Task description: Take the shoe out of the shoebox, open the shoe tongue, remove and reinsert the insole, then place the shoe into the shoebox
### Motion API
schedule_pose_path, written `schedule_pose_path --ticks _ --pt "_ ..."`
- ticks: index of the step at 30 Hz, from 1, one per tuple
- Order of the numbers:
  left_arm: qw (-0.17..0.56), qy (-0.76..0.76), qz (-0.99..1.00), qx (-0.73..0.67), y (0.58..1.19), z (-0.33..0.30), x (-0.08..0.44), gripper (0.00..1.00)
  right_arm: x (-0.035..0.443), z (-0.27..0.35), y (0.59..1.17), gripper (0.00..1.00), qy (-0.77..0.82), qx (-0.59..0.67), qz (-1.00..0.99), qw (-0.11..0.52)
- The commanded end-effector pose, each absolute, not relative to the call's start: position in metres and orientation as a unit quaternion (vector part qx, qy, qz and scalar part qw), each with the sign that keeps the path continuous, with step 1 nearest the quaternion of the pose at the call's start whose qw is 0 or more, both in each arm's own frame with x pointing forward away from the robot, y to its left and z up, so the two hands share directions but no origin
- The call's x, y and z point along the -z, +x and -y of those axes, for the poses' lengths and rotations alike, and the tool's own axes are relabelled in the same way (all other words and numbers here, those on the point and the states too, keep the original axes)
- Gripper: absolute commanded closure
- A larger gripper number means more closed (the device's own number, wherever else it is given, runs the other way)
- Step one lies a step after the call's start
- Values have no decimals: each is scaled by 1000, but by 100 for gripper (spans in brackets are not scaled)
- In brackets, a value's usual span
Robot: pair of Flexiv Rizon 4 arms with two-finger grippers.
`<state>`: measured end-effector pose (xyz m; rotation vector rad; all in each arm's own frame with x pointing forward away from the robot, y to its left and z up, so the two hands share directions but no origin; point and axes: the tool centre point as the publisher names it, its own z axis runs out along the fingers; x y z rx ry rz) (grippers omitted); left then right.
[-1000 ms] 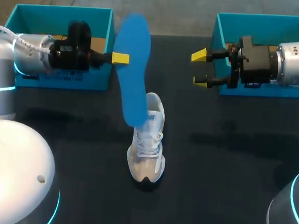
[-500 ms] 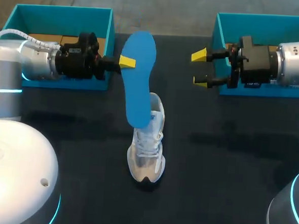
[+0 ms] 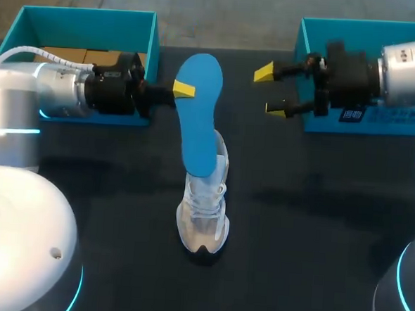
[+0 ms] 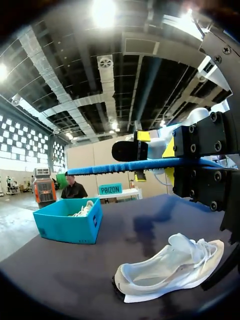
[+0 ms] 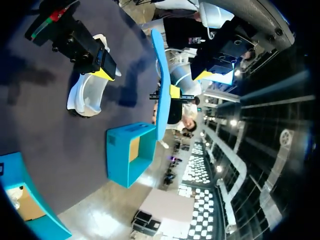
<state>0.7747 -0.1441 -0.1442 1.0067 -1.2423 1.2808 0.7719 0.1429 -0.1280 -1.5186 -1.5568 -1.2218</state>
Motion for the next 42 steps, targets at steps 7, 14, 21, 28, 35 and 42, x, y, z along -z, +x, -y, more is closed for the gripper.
schedule_pose_path --ticks 7,14,21,28,35,42 --pt "526 415 519 -530 788 152 155 100 97 -165 760 0 -651 369 631 206" --pt "530 418 517 -526 793 158 163 100 82 -184 759 0 -675 321 649 139" --pt "525 433 512 -524 797 162 165 100 77 -192 756 0 -694 283 657 89" --pt "529 435 511 -520 802 168 166 100 76 -198 757 0 -708 229 667 43" --pt "533 433 515 -512 799 169 168 100 79 -204 759 0 -717 158 679 -3" --pt "538 439 513 -505 796 167 173 100 81 -208 759 0 -716 125 686 -35"
